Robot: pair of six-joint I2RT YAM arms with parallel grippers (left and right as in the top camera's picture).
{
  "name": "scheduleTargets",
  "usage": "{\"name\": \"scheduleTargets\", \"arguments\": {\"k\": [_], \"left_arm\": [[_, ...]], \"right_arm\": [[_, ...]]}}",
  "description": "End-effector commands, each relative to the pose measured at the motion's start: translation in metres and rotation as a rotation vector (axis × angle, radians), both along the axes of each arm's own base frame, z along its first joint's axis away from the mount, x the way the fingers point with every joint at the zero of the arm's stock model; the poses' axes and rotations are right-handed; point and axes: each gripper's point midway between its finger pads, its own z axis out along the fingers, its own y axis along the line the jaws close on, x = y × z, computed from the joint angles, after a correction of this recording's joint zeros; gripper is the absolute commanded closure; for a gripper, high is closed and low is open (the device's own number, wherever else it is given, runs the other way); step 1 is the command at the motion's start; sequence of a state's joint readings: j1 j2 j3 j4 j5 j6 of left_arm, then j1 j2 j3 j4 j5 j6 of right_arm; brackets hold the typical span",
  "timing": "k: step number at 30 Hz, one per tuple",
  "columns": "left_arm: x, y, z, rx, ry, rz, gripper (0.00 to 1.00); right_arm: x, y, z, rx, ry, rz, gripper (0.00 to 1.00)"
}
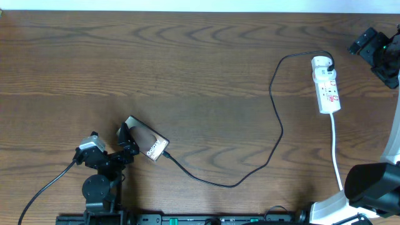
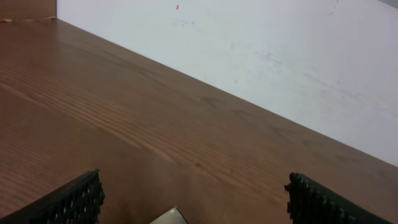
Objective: Plug charger to phone and switch on socket
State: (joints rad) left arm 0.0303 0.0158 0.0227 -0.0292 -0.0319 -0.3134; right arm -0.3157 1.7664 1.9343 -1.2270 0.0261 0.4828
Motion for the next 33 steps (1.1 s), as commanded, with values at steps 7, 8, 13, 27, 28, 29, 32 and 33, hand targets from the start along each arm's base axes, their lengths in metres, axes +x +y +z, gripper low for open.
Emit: {"name": "scheduleTargets", "arguments": {"k": [7,8,13,27,28,29,32,33], "left_arm": [[-0.001,0.001,-0.018,0.012,0.058,0.005,0.08],[-0.001,0.001,-0.018,0.012,0.058,0.005,0.08],[-0.001,0.001,-0.018,0.012,0.058,0.005,0.08],[-0.001,0.001,-0.018,0.012,0.058,0.005,0.08],[-0.001,0.001,-0.018,0.012,0.058,0.005,0.08],[-0.001,0.001,-0.018,0.012,0.058,0.005,0.08],[-0.001,0.001,-0.018,0.012,0.058,0.005,0.08],[-0.001,0.001,-0.018,0.012,0.058,0.005,0.08]], "right_arm": [[0.046,0.036,-0.043,-0.074,-0.153,0.16,0.01],[0.052,0.047,-0.048,-0.104,-0.202,0.216,0.01],[0.064,0.104,-0.056,-0.309,-0.478,0.467,0.01],[-0.065,0.146,-0.038,-0.516,-0.948,0.509,0.01],[-0.072,0.145,-0.04,-0.519,-0.957,0.506,0.01],[-0.078,0.143,-0.041,-0.523,-0.967,0.501,0.01],[-0.096,0.138,-0.044,-0.538,-1.002,0.479,0.01],[-0.102,0.136,-0.045,-0.544,-1.014,0.472,0.01]]}}
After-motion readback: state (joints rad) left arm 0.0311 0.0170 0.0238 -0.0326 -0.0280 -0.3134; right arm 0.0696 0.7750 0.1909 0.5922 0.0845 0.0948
